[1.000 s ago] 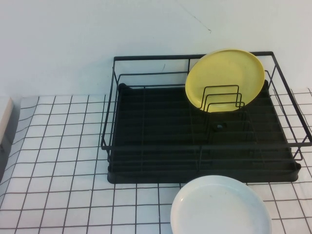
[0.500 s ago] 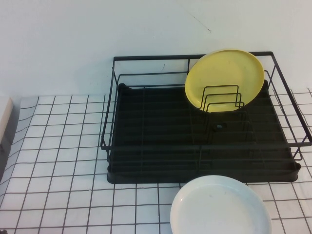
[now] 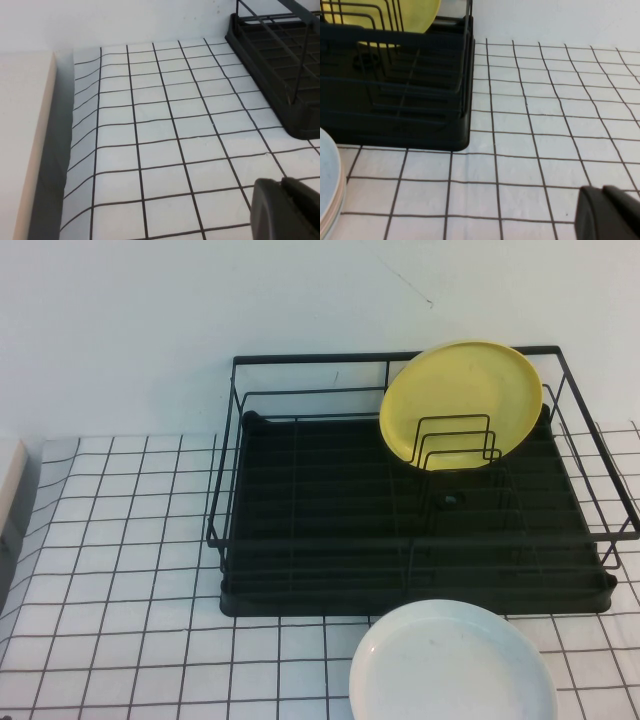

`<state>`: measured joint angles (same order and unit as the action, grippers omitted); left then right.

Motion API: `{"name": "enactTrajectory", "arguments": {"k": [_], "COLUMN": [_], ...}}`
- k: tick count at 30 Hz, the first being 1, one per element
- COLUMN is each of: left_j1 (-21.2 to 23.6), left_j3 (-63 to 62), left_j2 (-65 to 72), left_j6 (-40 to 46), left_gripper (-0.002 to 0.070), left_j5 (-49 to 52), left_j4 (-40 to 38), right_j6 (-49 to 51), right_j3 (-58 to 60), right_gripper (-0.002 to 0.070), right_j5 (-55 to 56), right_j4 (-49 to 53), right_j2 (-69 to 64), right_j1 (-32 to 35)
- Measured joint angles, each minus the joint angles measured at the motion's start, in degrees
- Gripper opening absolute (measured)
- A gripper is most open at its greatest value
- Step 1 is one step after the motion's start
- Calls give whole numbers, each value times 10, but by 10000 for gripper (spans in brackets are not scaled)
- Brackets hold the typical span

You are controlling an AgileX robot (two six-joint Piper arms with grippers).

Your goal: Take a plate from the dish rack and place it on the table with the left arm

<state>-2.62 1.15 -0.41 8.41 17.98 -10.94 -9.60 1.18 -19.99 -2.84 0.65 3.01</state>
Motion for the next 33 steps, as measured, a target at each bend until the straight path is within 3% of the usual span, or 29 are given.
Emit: {"name": "enactTrajectory", "arguments": {"k": [33], "left_j1": [0], "left_j3": [-2], "left_j2": [-1], "left_j6": [-48], "left_gripper": [-2], "left_j5": [9], "left_j4": [48], "right_j6": [0], "right_j3": [0], "right_gripper": [-3], "right_j5": [0], "right_j4": [-1], "right_j2": [0], "right_j1": [0]}}
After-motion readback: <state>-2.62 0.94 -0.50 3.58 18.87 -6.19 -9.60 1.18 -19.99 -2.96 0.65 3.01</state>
